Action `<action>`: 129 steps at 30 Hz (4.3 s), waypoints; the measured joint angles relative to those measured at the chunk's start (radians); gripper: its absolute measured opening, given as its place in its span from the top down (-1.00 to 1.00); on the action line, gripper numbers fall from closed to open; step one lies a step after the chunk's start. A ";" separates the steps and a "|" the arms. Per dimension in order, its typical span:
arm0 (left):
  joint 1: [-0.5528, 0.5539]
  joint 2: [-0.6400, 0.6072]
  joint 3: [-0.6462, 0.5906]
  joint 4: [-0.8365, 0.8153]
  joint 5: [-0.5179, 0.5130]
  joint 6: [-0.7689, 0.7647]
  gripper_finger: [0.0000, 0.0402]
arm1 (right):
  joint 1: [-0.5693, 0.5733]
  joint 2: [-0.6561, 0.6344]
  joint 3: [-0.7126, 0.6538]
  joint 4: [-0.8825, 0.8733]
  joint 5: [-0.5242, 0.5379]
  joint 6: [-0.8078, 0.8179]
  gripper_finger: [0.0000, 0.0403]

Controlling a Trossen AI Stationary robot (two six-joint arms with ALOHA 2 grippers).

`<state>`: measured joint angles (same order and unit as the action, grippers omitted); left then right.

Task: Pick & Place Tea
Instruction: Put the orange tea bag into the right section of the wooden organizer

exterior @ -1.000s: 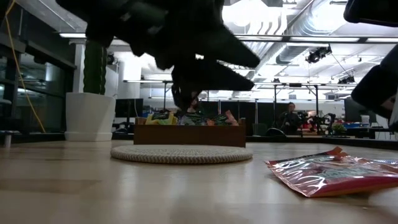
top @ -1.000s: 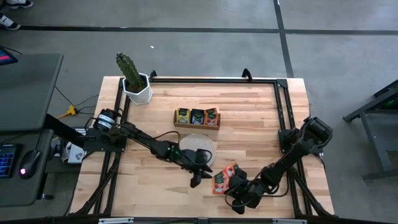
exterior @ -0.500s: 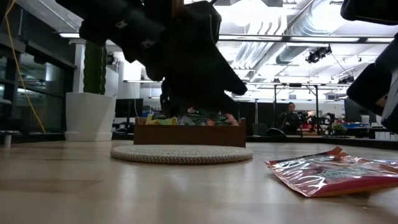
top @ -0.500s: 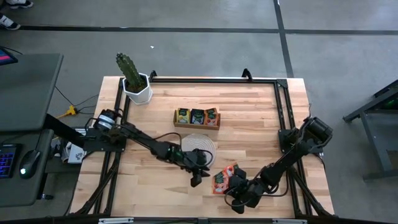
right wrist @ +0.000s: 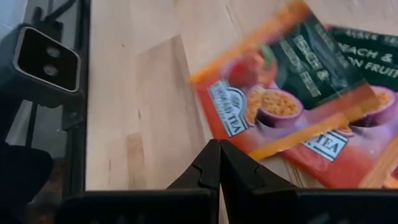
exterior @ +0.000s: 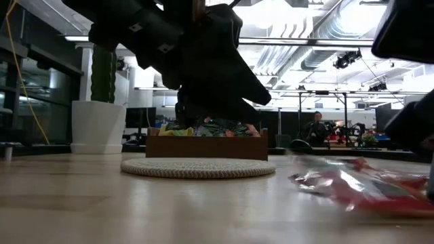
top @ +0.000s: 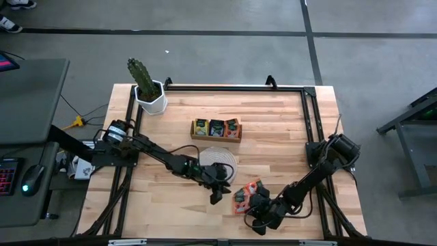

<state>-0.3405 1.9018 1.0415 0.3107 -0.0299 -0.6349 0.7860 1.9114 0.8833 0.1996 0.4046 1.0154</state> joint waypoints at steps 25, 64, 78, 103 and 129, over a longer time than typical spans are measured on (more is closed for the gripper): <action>-0.006 0.000 0.000 0.000 0.041 -0.212 0.30 | -0.007 0.007 0.002 -0.050 -0.005 0.057 1.00; 0.040 0.207 0.241 -0.135 0.277 -0.155 -0.33 | -0.006 0.008 -0.001 -0.023 0.004 0.040 1.00; 0.039 0.222 0.242 -0.123 0.288 -0.182 -0.09 | -0.006 0.008 -0.001 -0.022 0.006 0.039 1.00; 0.039 0.224 0.242 -0.128 0.282 -0.133 0.98 | -0.007 0.008 0.000 -0.022 0.017 0.039 1.00; 0.040 0.210 0.239 -0.148 0.260 -0.063 1.00 | -0.007 -0.149 -0.002 -0.023 0.009 -0.001 0.72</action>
<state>-0.3008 2.1123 1.2804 0.1629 0.2302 -0.6980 0.7786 1.7619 0.8814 0.1765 0.4139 1.0145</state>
